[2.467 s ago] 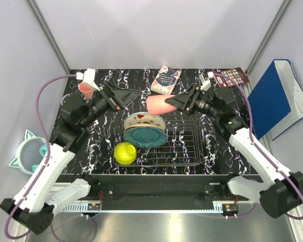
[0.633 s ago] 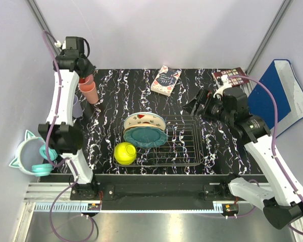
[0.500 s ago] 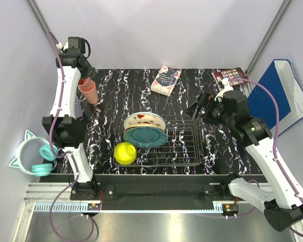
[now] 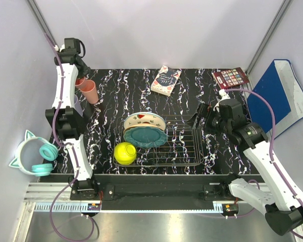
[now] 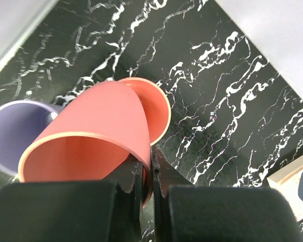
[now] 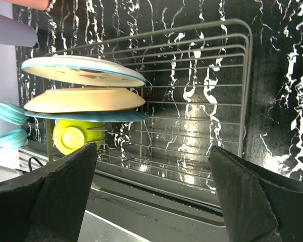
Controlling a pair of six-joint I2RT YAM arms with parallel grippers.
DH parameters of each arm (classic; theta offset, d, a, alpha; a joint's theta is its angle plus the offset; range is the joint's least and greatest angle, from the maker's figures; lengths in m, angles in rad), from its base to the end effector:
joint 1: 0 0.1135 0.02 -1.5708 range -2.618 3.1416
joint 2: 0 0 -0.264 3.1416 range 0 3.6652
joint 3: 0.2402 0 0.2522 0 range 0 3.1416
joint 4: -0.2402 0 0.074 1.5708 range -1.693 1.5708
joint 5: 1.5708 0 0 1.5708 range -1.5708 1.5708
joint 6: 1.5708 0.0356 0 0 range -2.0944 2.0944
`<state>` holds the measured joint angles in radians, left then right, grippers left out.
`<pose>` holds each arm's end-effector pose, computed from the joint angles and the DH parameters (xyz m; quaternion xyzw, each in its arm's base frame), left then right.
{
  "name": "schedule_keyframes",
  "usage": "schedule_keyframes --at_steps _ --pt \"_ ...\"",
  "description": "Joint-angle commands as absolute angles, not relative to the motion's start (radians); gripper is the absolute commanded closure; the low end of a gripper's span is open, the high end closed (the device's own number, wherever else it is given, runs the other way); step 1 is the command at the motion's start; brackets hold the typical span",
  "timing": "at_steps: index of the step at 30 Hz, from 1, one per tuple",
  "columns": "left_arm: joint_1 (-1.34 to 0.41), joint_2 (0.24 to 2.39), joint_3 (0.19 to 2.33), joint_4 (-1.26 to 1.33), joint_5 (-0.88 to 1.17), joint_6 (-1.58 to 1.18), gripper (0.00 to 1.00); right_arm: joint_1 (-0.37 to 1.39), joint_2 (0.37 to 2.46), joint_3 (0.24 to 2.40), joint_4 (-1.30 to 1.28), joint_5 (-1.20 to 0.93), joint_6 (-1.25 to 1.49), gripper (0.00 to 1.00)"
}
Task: Unload the mixed dishes from the dish rack
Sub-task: Place the cup at the center of the board.
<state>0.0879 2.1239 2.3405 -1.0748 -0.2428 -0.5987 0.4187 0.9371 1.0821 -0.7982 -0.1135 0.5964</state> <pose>0.4535 0.0486 0.3672 -0.3529 0.8618 0.0223 0.3637 0.1667 0.0786 0.3545 0.0544 0.8938 0.2593 0.3617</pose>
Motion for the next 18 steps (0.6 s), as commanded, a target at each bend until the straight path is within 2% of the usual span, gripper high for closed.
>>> schedule_keyframes --at_steps 1,12,15,16,18 --pt "0.083 2.163 2.408 -1.026 -0.183 -0.610 1.00 0.420 0.916 1.059 -0.793 -0.089 0.598 0.00" --pt "0.072 2.204 2.413 -1.012 -0.155 -0.609 1.00 0.420 0.943 1.032 -0.761 -0.104 0.601 0.00" --pt "0.072 2.198 2.416 -1.011 -0.149 -0.607 0.73 0.419 0.950 1.034 -0.758 -0.106 0.600 0.00" --pt "0.072 2.185 2.418 -1.009 -0.147 -0.607 0.58 0.419 0.950 1.035 -0.756 -0.107 0.598 0.00" --pt "0.080 2.162 2.421 -1.009 -0.144 -0.627 0.45 0.420 0.950 1.040 -0.755 -0.109 0.600 0.00"
